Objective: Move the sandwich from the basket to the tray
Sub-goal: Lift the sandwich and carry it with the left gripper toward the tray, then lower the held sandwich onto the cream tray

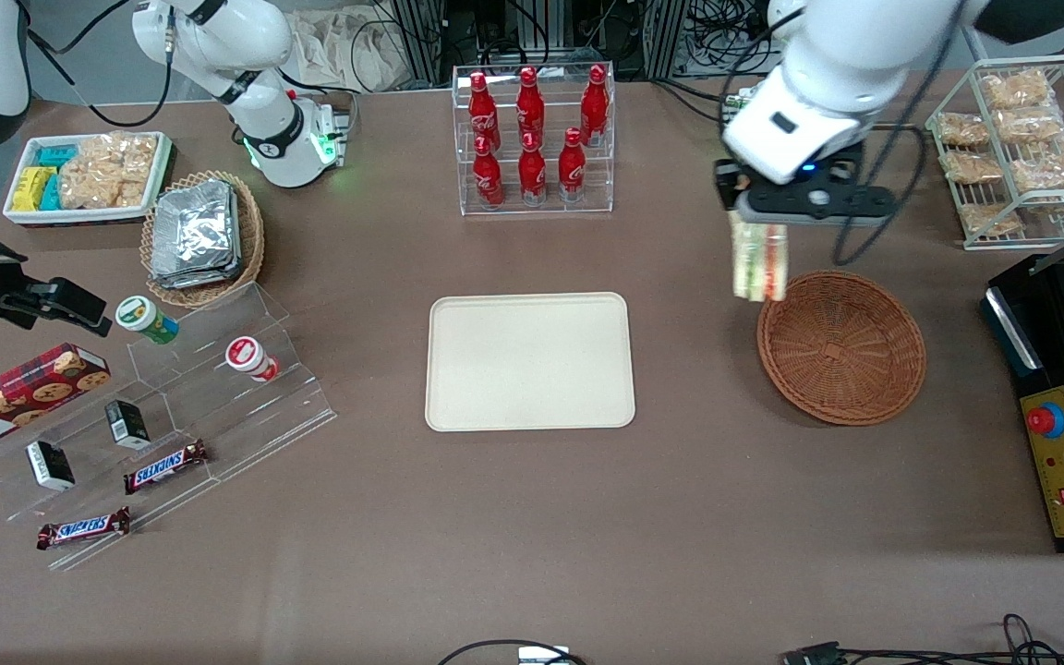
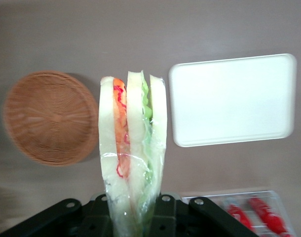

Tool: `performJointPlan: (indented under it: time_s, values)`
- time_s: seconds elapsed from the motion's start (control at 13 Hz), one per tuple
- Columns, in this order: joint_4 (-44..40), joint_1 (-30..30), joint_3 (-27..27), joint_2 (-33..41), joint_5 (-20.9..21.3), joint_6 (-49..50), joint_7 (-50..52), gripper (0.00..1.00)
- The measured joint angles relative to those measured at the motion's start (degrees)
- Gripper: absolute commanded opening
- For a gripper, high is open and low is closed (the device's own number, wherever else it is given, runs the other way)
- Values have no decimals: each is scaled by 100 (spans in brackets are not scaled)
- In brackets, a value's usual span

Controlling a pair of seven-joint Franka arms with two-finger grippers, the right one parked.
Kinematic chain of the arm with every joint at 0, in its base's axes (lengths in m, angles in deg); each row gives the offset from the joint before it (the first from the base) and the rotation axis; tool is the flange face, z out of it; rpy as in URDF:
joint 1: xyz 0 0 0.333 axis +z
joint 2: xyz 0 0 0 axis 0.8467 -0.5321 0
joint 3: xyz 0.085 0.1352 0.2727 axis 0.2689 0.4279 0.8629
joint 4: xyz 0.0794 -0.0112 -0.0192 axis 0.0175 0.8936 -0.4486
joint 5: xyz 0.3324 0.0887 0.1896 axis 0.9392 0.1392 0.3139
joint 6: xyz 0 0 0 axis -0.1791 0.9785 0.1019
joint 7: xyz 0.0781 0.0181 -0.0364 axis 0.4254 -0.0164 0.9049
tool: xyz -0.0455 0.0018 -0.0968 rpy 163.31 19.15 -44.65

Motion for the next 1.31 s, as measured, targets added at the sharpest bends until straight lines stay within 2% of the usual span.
performJointPlan:
  time_s: [0.23, 0.46, 0.69, 1.08, 1.31]
  values:
    - [-518, -3, -593, -820, 12, -36, 1007, 25]
    - [-411, -43, -713, -1197, 23, -357, 1159, 25]
    - [485, -117, -727, -1263, 112, -1317, 1193, 24]
    - [2411, -182, -737, -1406, 581, -3636, 1281, 25]
    - [2923, -175, -715, -1850, 1153, -4389, 1673, 24]
